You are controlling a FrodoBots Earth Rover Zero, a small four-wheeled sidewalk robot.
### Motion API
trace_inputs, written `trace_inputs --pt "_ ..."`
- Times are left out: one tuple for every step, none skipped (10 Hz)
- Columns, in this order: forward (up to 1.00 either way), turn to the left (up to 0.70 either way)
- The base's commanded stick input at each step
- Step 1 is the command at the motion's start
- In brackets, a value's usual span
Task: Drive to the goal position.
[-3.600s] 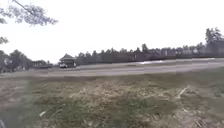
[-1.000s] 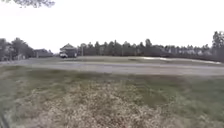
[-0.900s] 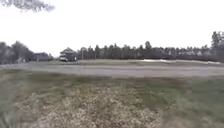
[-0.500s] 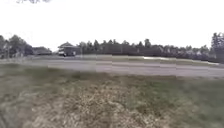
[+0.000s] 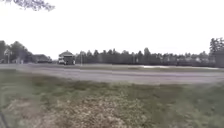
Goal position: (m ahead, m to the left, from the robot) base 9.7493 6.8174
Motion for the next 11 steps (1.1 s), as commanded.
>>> trace_inputs --pt "0.5 0.0" --pt "0.5 0.0" --pt "0.5 0.0" --pt "0.5 0.0" --pt "0.5 0.0" --pt "0.5 0.0" --pt "0.5 0.5" --pt "0.5 0.5" --pt "0.5 0.5" --pt "0.5 0.5" --pt "0.5 0.5"
